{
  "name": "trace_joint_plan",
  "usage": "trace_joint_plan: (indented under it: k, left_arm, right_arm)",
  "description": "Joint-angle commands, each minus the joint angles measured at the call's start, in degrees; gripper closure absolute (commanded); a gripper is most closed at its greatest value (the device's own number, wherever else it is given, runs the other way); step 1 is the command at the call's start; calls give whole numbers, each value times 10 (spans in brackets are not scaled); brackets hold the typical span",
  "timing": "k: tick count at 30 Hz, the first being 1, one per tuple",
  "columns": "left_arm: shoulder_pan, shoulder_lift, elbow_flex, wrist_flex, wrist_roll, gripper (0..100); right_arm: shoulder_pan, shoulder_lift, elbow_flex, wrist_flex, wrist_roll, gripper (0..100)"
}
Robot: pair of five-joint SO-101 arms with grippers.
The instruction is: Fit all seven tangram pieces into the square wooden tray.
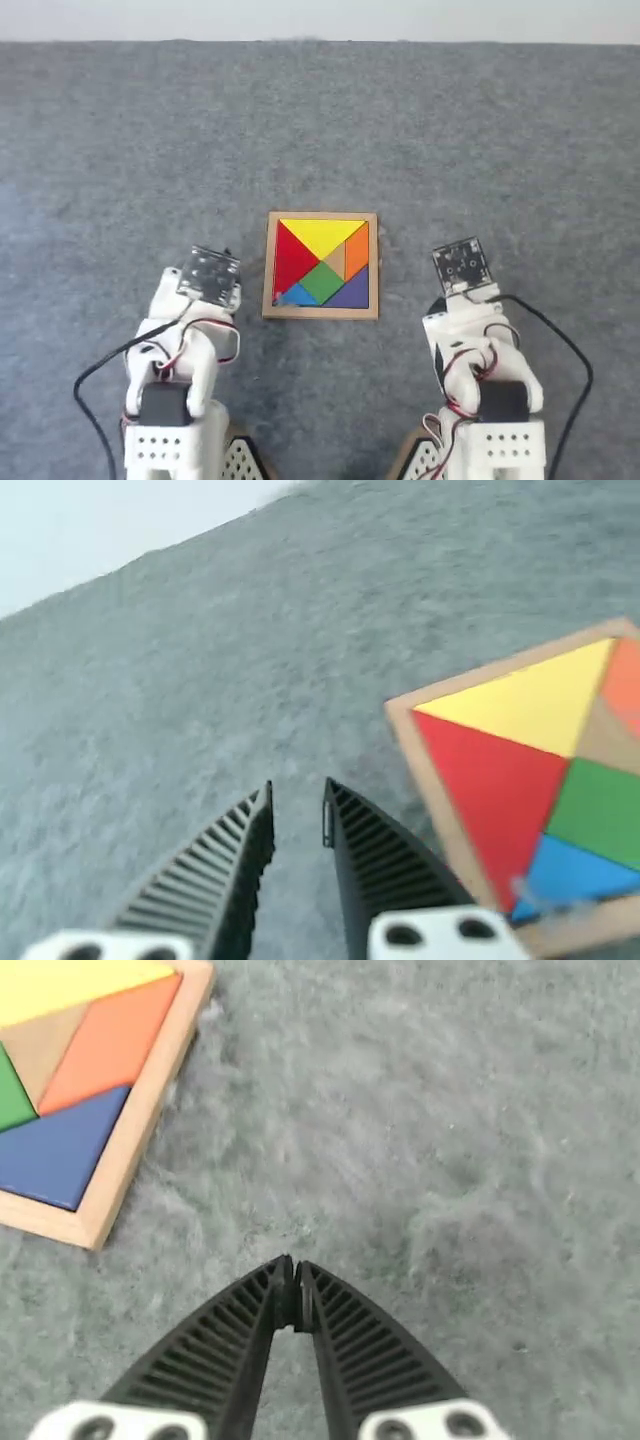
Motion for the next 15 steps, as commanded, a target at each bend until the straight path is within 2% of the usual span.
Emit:
trace_joint_plan:
  k: [1,9,15]
  left_arm:
    - [-57,4,-1,-11,8,921]
    - [-149,6,-2,-11,5,920]
    - [-167,6,-2,-11,6,920]
  right_arm:
    - [14,-53,22,1,8,991]
    - [199,-73,63,-49,8,990]
    - [217,-72,63,0,8,990]
